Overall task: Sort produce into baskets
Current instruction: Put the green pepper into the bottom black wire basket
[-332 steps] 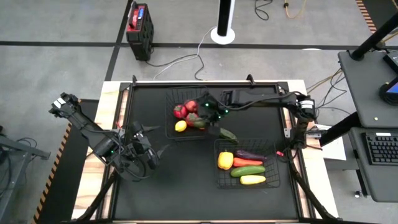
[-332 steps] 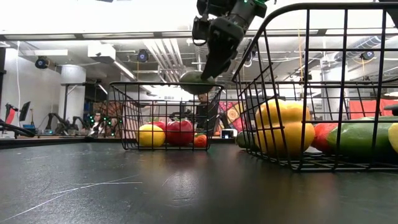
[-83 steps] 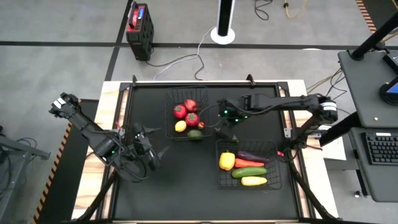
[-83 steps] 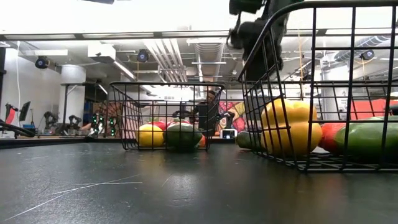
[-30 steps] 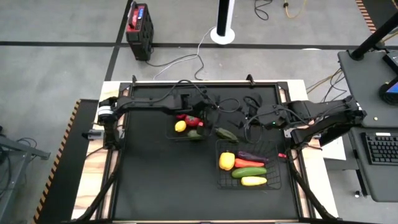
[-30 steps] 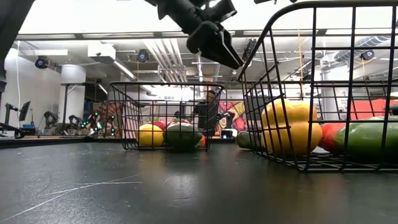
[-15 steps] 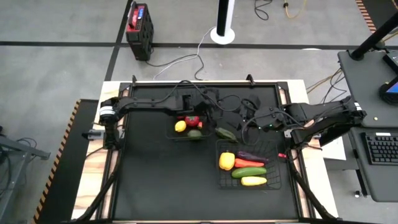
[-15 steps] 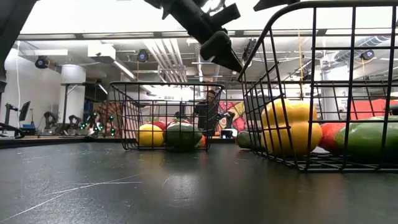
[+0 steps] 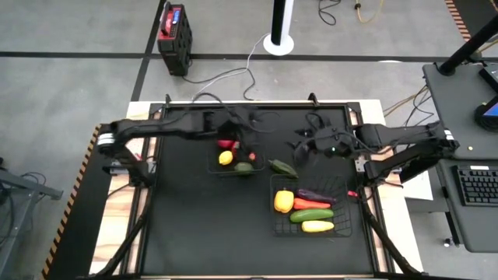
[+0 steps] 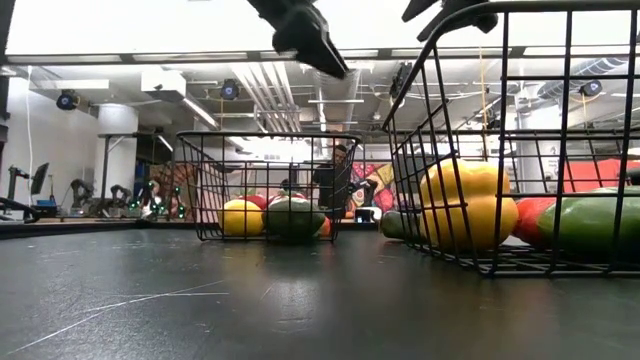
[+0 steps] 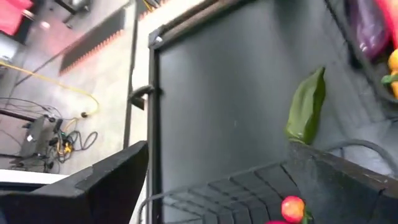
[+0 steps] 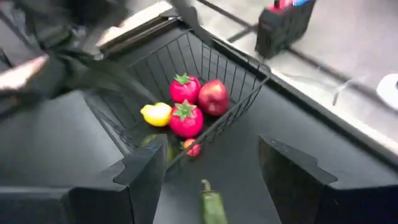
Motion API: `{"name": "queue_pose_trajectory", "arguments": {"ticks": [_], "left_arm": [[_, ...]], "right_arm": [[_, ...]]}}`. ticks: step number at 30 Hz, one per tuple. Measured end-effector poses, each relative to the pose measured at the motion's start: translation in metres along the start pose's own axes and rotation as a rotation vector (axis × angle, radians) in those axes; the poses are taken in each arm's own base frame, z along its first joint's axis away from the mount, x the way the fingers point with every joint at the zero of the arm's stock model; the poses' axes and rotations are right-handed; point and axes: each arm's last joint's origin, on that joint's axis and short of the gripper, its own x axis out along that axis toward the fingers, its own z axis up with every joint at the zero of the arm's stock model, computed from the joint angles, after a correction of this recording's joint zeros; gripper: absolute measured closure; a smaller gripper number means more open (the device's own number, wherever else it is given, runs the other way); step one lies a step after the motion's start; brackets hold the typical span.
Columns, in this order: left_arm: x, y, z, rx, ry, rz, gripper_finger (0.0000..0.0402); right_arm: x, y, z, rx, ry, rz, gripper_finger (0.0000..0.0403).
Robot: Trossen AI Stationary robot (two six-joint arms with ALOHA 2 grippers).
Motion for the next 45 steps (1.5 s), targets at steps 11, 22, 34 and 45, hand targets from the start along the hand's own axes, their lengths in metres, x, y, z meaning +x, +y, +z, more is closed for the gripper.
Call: {"name": "queue_pose_trajectory", "arguments": {"ticks": [11,22,34,45], "left_arm": [[-0.094,-0.031,-0.040,-0.233,-0.238,0.145,0.0039],[-0.158,-0.041,-0.083,-0.307,-0.366,0.371,0.0039],[-0.187,-0.043,-0.093,-0.532,-0.526,0.349,0.0039],[-0.208,-0.033,-0.102,-0.388,-0.513,0.522,0.0039]], "right_arm": [[0.047,-0.005,0.001,0.153,0.240,-0.035,0.0165],[0.118,-0.013,-0.004,0.206,0.713,-0.074,0.0165],[0.134,-0.017,-0.026,0.197,0.837,-0.143,0.0165],[0.144,-0.022,-0.048,0.271,0.818,-0.176,0.0165]]}}
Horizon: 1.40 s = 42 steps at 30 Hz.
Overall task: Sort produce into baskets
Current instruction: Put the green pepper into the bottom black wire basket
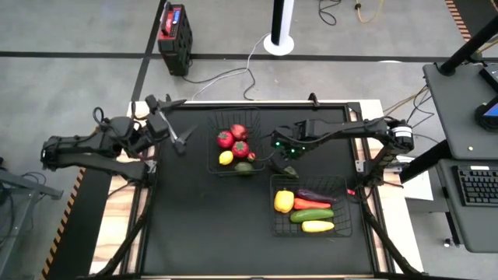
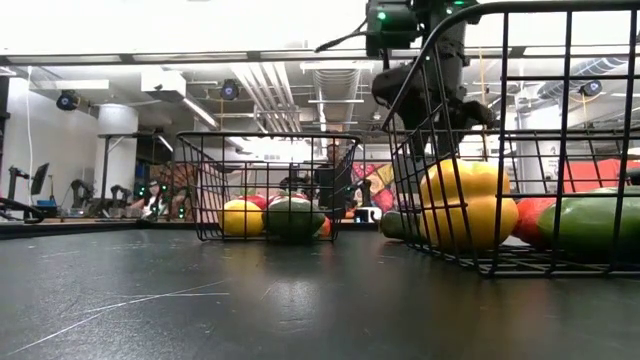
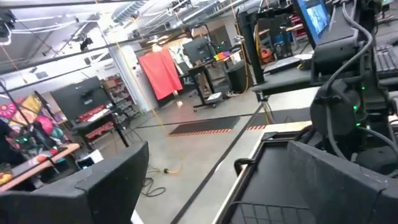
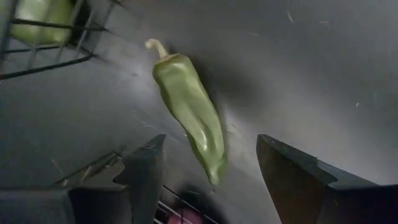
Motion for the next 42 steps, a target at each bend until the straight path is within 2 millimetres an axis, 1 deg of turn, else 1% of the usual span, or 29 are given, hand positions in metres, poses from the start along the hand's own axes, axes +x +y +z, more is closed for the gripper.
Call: {"name": "queue_pose_trajectory", "arguments": {"ticks": [4,9,14,19,26,31,35,42], "left_arm": [[-0.002,0.003,-0.001,0.031,0.006,0.015,0.0039],[-0.002,0.007,-0.001,0.066,0.016,0.052,0.0039],[-0.002,0.010,-0.002,0.069,0.019,0.074,0.0039],[-0.002,0.011,-0.002,0.071,0.026,0.091,0.0039],[-0.002,0.012,-0.002,0.074,0.037,0.114,0.0039],[-0.002,0.012,-0.002,0.075,0.038,0.115,0.0039],[-0.002,0.012,-0.002,0.077,0.038,0.115,0.0039],[-0.002,0.012,-0.002,0.083,0.039,0.114,0.0039]], "right_arm": [[0.008,-0.001,-0.001,0.021,-0.010,0.008,0.0162],[0.011,0.001,0.000,0.021,-0.023,0.021,0.0138],[0.015,-0.005,0.003,0.038,-0.019,0.011,0.0116],[0.023,-0.009,0.001,0.082,0.000,0.004,0.0104],[0.024,-0.008,0.002,0.194,-0.016,0.021,0.0114],[0.024,-0.008,0.002,0.220,-0.016,0.022,0.0125],[0.025,-0.009,0.001,0.219,-0.016,0.021,0.0124],[0.042,-0.006,0.004,0.182,0.007,-0.005,0.0116]]}}
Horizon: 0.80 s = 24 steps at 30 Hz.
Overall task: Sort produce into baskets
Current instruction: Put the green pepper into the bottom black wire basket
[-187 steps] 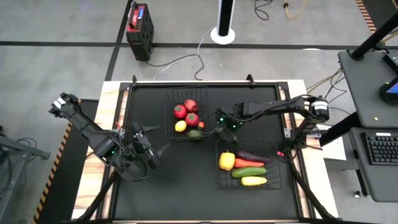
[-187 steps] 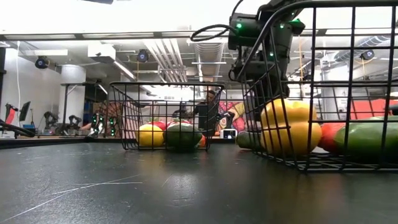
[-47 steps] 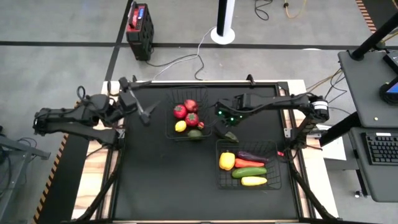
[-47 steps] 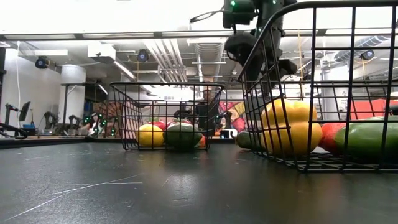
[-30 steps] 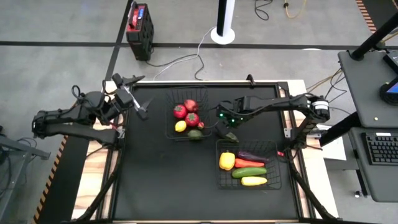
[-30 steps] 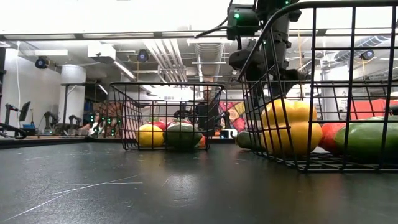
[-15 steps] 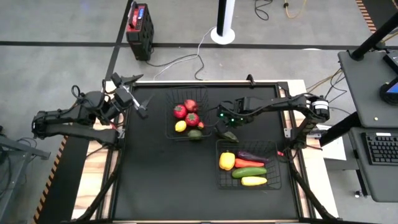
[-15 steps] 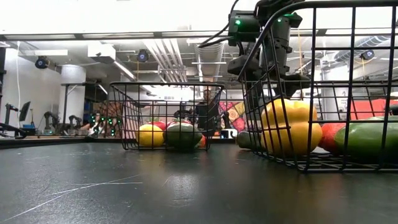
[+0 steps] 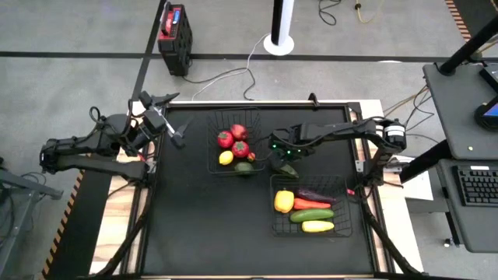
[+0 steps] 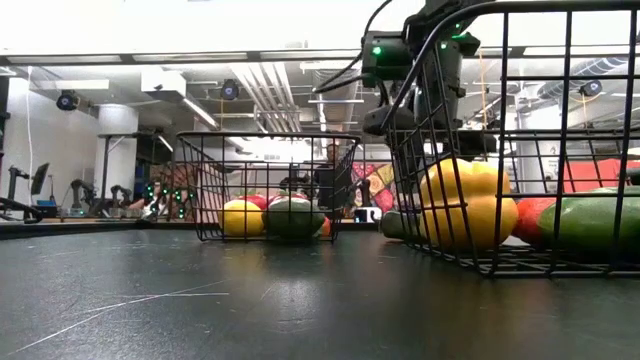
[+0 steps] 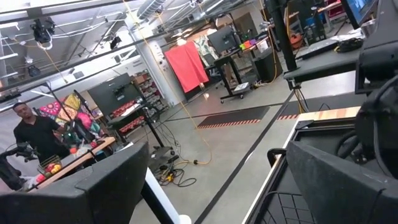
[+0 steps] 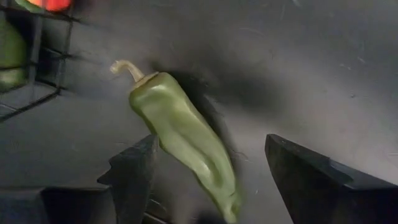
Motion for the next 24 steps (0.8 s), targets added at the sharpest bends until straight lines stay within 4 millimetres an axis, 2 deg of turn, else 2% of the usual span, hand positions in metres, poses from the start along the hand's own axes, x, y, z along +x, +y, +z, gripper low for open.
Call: {"name": "queue_pose_trajectory", "arguments": {"ticks": [8,24], "left_arm": [[0.000,0.000,0.000,0.000,0.001,0.001,0.0039],[0.000,0.000,0.000,0.003,0.004,0.000,0.0039]], "right_arm": [[0.011,0.003,0.002,-0.034,0.006,-0.008,0.0117],[0.019,0.001,0.007,-0.094,-0.023,-0.054,0.0117]]}}
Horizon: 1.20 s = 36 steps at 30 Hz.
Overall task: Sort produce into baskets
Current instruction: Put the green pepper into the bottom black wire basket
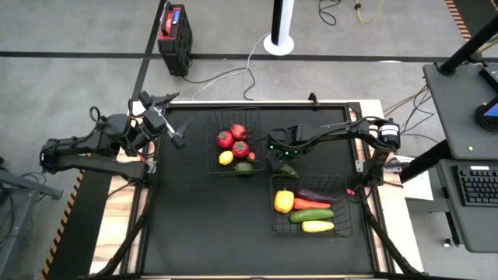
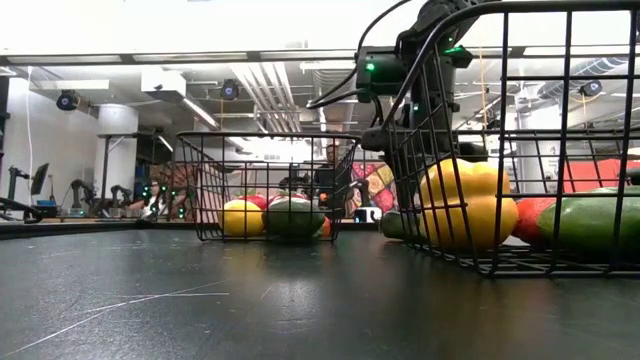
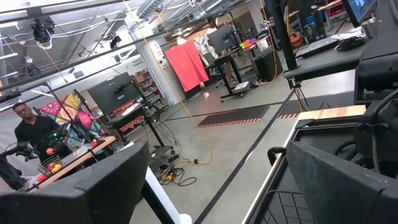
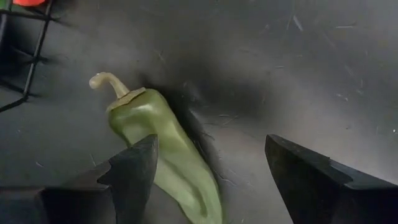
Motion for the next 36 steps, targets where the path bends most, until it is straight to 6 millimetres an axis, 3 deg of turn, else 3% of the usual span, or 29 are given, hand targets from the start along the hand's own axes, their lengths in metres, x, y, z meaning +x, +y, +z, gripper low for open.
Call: {"name": "queue_pose_trajectory", "arguments": {"ticks": [16,27,36], "left_arm": [[0.000,0.000,0.000,-0.001,0.004,-0.002,0.0039],[0.000,-0.001,-0.002,0.001,0.013,-0.007,0.0039],[0.000,-0.001,-0.002,0.001,0.018,-0.009,0.0039]], "right_arm": [[0.001,-0.007,0.007,-0.023,-0.016,-0.032,0.0117],[0.001,-0.003,0.007,-0.095,0.002,0.040,0.0117],[0.012,-0.010,0.001,-0.104,0.018,0.021,0.0117]]}}
